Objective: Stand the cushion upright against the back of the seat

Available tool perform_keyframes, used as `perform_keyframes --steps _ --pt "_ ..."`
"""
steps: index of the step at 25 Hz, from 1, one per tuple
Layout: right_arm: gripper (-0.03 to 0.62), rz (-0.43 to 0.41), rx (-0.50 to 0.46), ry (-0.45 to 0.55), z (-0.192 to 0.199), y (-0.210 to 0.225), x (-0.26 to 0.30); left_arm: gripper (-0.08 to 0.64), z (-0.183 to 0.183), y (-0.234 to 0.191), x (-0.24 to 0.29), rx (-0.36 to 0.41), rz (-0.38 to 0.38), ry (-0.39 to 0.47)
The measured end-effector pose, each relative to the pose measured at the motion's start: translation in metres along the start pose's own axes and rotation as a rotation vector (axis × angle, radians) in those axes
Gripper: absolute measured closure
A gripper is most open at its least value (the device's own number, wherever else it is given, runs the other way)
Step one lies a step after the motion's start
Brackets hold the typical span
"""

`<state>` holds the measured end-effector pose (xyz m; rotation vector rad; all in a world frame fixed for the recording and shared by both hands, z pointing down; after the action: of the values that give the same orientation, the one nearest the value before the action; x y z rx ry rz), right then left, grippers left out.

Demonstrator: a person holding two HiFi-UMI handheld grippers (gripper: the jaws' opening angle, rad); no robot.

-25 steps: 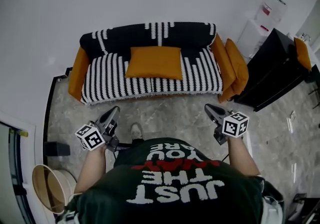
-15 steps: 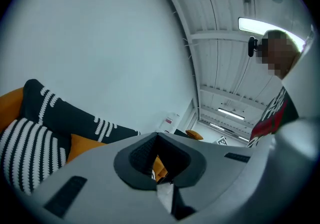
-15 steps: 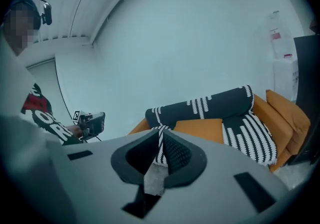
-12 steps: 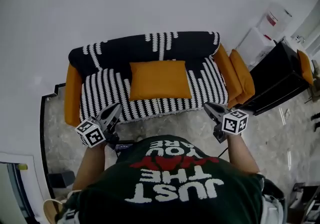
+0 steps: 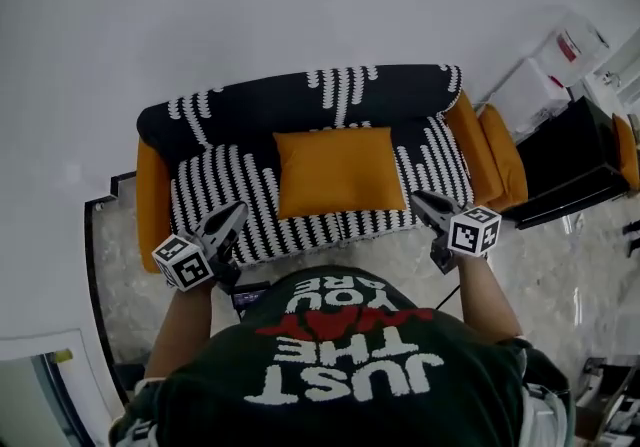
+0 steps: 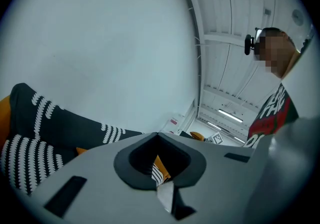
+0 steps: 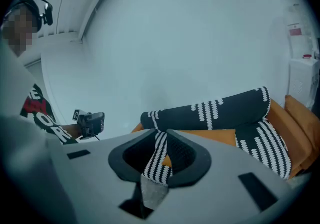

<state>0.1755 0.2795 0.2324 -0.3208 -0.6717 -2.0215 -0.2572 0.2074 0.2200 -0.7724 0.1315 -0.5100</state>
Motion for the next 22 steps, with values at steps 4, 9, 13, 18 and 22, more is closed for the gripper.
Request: perform_keyframes --steps 4,9,13,18,22 --pt "0.468 -0.013 -0.002 -0.035 -0.006 0.018 0.024 0.568 -0.010 -0.019 0.020 -0.008 -0.008 -0.014" --pt "0.447 -0.057 0.002 -0.061 -0.012 0.064 0.050 0.568 -0.013 -0.031 0.068 -0.008 -0.034 -0.011" --pt "0.427 -0.148 -0.036 -0.086 -0.025 0.119 0.082 0.568 -0.013 -0.033 0.114 0.001 -0.107 0.018" --pt "0.368 -0.282 -0.196 -0.200 -0.047 0.170 0.134 0.568 -0.006 -0.039 0.170 -0.028 -0.200 0.029" --pt "0.318 -0.353 -0.369 -0.292 -0.052 0.186 0.180 0.568 -0.002 -0.051 0.200 -0.059 -0.235 0.001"
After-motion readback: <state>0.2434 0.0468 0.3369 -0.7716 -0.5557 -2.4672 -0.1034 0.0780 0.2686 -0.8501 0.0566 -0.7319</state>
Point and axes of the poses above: the fingertips, and each gripper's own axes: x forward along the fingers, y to its right, z out of its underside, the point moved 6 cm from there along -x, backward along the fingers, and after that the axes turned 8 degrees about -x, right-handed, at the moved point
